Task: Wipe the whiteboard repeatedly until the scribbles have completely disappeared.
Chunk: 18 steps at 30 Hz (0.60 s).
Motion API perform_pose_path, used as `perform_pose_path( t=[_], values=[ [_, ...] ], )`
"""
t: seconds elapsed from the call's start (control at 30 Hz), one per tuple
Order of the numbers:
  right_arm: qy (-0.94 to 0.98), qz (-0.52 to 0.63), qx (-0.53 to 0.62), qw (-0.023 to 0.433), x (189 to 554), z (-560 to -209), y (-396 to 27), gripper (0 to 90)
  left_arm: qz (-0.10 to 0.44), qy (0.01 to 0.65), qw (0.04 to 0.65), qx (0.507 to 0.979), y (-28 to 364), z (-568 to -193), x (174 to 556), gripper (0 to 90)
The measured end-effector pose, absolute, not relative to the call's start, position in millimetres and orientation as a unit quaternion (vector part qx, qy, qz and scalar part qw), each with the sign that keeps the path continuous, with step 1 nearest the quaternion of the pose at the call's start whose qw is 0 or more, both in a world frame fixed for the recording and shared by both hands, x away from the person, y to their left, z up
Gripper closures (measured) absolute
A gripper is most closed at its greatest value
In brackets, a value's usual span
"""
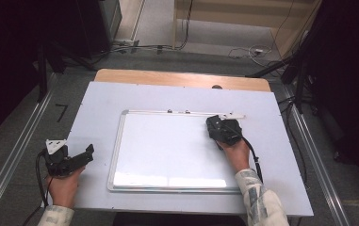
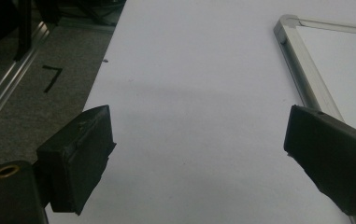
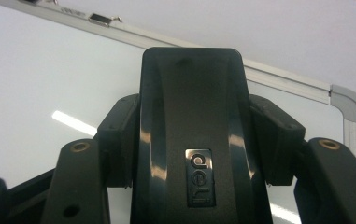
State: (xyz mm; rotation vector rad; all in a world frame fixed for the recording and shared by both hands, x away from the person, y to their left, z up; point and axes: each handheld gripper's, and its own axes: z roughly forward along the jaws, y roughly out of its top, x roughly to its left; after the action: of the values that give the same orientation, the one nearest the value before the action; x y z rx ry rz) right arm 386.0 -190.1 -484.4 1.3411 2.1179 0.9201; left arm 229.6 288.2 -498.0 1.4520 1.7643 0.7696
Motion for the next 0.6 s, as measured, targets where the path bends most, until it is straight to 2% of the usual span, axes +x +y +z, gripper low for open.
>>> perform_pose_path(
  t=[0.6],
  values=[
    [0.762,0.342,0.491,0.246,353.8,-461.4,-197.6,38.8,0.297,0.684,0.359,0.561,288.2,-497.6,229.6,8.8]
  ],
)
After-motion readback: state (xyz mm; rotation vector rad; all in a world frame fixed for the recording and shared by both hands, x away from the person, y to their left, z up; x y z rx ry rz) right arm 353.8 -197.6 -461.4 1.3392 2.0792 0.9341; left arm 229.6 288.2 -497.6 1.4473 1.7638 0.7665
